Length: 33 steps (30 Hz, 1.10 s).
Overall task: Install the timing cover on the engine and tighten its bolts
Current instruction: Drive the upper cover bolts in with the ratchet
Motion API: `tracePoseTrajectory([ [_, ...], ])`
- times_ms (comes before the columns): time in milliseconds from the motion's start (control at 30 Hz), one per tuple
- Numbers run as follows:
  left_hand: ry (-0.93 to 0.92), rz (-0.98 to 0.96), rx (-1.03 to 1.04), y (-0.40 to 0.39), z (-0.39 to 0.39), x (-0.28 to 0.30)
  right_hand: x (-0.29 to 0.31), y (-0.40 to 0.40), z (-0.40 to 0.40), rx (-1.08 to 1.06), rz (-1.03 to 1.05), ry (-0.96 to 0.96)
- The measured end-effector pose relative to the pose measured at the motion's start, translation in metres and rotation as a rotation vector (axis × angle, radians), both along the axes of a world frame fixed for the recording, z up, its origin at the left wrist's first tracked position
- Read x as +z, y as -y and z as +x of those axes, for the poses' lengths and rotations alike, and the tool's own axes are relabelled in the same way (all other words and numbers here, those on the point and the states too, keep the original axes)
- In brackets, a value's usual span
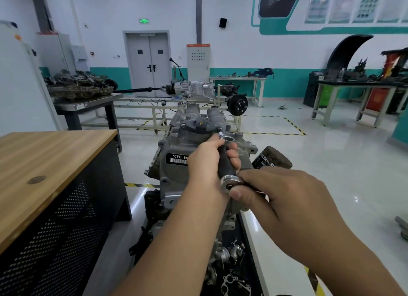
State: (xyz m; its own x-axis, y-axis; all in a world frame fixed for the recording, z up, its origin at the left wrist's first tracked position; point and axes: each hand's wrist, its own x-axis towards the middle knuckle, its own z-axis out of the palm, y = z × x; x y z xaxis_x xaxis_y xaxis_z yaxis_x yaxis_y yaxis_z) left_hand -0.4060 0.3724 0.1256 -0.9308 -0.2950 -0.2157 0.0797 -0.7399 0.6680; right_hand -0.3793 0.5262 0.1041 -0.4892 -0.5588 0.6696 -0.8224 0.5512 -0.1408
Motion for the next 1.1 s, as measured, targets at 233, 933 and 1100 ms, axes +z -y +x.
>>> tracePoseTrajectory([
  [233, -0.013, 0.07, 0.071, -0.004, -0.009, -0.003, -0.009, 0.017, 0.012, -0.07, -0.063, -0.014],
  [933, -1.018, -1.321, 0.745, 0.036, -0.013, -0.069, 0.057, 0.05, 0.004, -0.211, 0.576, -0.457],
  [1100, -0.938, -1.458, 0.667, 0.045, -0.011, -0.062, 0.083, 0.034, -0.004, -0.201, 0.716, -0.62],
])
